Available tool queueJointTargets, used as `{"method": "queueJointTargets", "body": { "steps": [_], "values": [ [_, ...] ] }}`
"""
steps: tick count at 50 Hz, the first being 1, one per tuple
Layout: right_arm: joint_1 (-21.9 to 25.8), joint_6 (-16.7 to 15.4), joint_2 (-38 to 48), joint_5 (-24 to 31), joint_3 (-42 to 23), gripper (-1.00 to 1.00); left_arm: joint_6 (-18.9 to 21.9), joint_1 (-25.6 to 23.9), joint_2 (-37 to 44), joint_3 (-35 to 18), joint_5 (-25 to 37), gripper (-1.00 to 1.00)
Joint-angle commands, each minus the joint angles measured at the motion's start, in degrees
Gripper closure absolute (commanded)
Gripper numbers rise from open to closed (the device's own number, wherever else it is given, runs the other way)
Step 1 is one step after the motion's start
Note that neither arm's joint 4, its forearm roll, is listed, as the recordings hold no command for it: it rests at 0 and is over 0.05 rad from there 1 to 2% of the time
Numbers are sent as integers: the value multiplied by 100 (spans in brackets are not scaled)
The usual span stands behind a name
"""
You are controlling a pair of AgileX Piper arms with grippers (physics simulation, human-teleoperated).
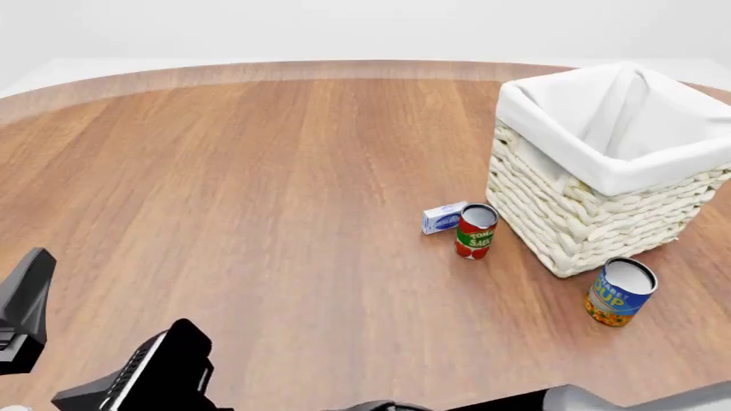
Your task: Pick up the ketchup, and put it in the basket.
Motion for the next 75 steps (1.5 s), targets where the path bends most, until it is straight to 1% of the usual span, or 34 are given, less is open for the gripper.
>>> {"method": "queueJointTargets", "body": {
  "steps": [1, 20, 28, 35, 75],
  "values": [
    [29, 52, 105, -4, -102, -100, 0, 0, 0, 0, 0, -100],
    [92, 112, 373, 57, -353, -100, 0, 0, 0, 0, 0, -100],
    [112, 151, 534, -25, -438, -100, 0, 0, 0, 0, 0, -100],
    [13, 196, 680, -113, -470, -100, 0, 0, 0, 0, 0, -100],
    [-159, 341, 1066, 17, -735, -100, 0, 0, 0, 0, 0, -100]
  ]
}}
